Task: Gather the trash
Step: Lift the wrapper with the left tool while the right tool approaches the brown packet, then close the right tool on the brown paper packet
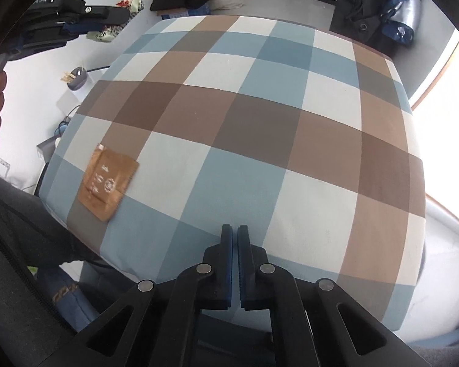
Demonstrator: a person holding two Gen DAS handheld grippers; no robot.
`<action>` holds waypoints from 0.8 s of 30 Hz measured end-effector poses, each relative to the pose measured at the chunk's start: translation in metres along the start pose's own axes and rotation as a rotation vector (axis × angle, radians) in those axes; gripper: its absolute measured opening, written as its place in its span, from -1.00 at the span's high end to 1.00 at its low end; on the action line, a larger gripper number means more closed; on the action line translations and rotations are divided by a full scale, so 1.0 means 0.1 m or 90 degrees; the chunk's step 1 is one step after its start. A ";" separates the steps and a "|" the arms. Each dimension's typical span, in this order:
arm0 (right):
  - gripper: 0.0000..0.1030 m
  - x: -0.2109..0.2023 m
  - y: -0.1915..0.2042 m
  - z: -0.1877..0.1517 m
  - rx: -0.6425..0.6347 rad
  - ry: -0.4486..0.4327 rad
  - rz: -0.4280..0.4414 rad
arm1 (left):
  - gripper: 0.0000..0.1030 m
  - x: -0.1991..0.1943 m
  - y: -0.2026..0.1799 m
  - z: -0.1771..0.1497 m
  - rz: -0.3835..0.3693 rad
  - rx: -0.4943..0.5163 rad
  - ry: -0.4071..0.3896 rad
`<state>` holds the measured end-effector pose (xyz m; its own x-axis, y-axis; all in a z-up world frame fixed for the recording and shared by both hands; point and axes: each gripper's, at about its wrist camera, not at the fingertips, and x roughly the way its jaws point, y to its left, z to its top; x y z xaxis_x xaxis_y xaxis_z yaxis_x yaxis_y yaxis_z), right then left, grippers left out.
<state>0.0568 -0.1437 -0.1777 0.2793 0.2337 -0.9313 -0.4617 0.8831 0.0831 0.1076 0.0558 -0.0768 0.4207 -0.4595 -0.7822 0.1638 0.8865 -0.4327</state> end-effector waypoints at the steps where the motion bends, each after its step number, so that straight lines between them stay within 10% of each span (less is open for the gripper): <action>1: 0.91 -0.03 0.02 0.01 0.001 -0.005 0.010 | 0.76 -0.01 0.00 0.00 0.002 -0.001 -0.003; 4: 0.69 -0.13 0.09 0.04 0.000 -0.034 0.061 | 0.76 -0.08 0.05 0.03 0.001 -0.016 -0.016; 6: -0.16 -0.15 0.18 0.06 0.002 -0.045 0.091 | 0.76 -0.13 0.09 0.05 -0.001 -0.026 -0.027; 15: -0.24 0.16 0.76 0.19 0.050 -0.023 0.144 | 0.76 -0.45 0.28 0.10 0.022 -0.049 -0.088; 20: -0.73 0.24 1.16 0.26 0.043 -0.051 0.052 | 0.76 -0.60 0.42 0.12 0.024 -0.063 -0.114; 24: -0.67 0.32 1.44 0.29 -0.015 -0.063 -0.044 | 0.76 -0.64 0.54 0.11 0.021 -0.079 -0.121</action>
<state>0.0230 0.0027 -0.1849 0.3926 0.2121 -0.8949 -0.4575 0.8892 0.0100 0.0996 0.1336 -0.0452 0.5868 -0.4013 -0.7033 0.0406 0.8821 -0.4694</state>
